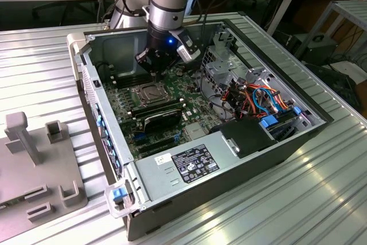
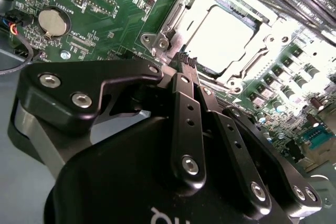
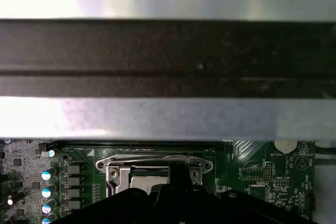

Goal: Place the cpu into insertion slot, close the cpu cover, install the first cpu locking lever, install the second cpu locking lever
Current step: 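Install the second cpu locking lever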

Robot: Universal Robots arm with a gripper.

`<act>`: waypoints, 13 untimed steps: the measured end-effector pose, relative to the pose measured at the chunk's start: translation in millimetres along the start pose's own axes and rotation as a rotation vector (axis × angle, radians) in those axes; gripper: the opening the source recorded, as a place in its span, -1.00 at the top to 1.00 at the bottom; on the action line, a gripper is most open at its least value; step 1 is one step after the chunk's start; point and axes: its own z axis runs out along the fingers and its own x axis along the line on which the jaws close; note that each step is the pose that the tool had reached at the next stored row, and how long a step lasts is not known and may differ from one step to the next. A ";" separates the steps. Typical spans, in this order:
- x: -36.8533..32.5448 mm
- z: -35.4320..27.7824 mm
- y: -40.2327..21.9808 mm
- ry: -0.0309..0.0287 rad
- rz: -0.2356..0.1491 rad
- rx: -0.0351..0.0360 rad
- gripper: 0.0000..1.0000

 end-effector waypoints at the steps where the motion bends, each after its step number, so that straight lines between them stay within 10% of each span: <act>1: 0.0 0.0 -0.8 0.0000 0.000 -0.0001 0.79; 13: -7.0 -5.7 -5.2 0.0000 0.000 0.0117 0.79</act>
